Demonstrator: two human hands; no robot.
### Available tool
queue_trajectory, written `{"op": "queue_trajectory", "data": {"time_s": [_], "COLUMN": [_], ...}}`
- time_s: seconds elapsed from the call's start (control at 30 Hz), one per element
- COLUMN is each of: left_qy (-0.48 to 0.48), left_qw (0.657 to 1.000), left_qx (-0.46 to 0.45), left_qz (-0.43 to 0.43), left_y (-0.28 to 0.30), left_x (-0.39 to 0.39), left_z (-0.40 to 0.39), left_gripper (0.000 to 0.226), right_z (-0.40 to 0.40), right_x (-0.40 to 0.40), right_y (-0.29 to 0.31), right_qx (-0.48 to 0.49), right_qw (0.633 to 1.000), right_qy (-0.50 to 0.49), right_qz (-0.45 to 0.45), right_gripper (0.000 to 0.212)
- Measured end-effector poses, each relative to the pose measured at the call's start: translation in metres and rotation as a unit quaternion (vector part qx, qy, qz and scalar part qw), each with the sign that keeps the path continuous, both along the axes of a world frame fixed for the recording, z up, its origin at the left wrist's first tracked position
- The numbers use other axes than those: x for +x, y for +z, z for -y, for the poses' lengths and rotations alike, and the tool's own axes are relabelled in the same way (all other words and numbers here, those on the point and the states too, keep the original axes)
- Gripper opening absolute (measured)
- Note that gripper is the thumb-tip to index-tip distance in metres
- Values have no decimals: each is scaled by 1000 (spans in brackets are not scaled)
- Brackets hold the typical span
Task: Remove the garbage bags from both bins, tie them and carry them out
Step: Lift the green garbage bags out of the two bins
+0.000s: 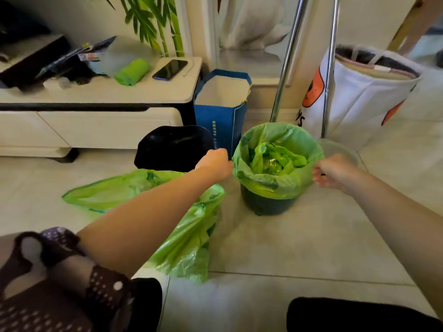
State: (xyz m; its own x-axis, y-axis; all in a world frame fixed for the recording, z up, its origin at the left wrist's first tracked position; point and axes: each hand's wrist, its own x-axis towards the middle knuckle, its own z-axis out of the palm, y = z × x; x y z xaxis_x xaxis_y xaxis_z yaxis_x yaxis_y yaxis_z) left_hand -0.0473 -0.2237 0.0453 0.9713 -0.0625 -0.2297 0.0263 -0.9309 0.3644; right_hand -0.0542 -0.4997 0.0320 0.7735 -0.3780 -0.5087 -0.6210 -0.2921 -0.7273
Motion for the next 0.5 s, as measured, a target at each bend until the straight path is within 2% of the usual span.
{"op": "queue_trajectory", "data": {"time_s": [0.1,0.27,0.33,0.4,0.5], "left_qy": [52,174,219,262,288], "left_qw": [996,967,932,880,830], "left_qx": [-73,-172,-267,-363,-436], "left_qz": [-17,-66,-109,-157,-193], "left_y": [-17,-36,-44,-50,-54], "left_x": [17,35,42,43,43], "left_z": [22,18,18,18,19], "left_gripper": [34,42,39,37,36], "right_z": [26,31,32,31,31], "right_x": [6,13,19,24,29], "right_y": [-15,-25,-34,-40,-47], "right_qx": [1,98,156,216,257], "right_qw": [1000,993,982,969,957], "right_qy": [-23,-55,-76,-94,-111], "right_qz": [-14,-46,-68,-76,-72], "right_gripper": [14,18,20,18,24]}}
